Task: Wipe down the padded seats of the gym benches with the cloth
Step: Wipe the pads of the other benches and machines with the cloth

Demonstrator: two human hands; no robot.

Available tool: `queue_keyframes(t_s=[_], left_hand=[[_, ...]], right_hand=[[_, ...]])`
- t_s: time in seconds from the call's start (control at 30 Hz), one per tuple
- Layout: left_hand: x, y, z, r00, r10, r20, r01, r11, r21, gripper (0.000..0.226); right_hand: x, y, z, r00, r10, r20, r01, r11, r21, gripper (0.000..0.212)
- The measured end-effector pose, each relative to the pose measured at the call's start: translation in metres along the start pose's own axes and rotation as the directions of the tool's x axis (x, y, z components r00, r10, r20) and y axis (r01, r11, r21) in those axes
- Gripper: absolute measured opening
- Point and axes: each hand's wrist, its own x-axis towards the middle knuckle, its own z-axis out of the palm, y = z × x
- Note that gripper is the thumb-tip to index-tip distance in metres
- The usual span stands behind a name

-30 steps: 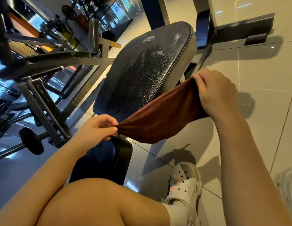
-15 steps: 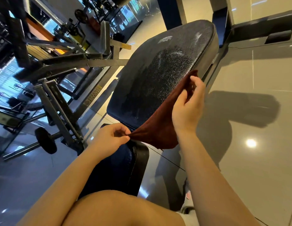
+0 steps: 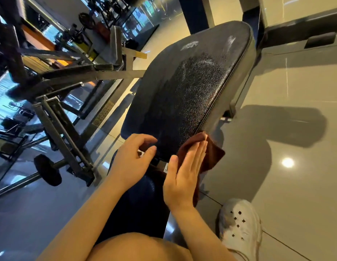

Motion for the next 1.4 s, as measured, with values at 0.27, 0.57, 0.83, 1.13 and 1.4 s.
queue_keyframes(t_s=[0.27,0.57,0.83,1.13,1.4], left_hand=[[0.018,0.0,0.021,0.999,-0.006,0.039,0.01,0.995,-0.098,0.032],[0.028,-0.014,0.024,0.986,-0.027,0.167,0.034,0.999,-0.042,0.051],[0.029,-0.026,0.03,0.984,0.029,0.178,-0.027,1.0,-0.014,0.047],[0.023,-0.027,0.039,0.973,0.021,0.23,-0.045,0.994,0.101,0.052],[0.026,-0.019,0.036,0.997,0.06,0.047,-0.067,0.986,0.15,0.058]], right_hand=[[0.17,-0.005,-0.031,0.975,0.193,-0.107,-0.181,0.977,0.114,0.06],[0.142,-0.002,-0.031,0.983,0.167,-0.081,-0.152,0.974,0.166,0.061],[0.035,0.006,-0.005,0.999,0.022,-0.045,-0.021,0.999,0.042,0.06],[0.202,0.003,-0.04,0.981,0.181,-0.063,-0.172,0.977,0.13,0.058],[0.118,0.002,-0.029,1.0,0.021,-0.016,-0.02,0.999,0.041,0.06]])
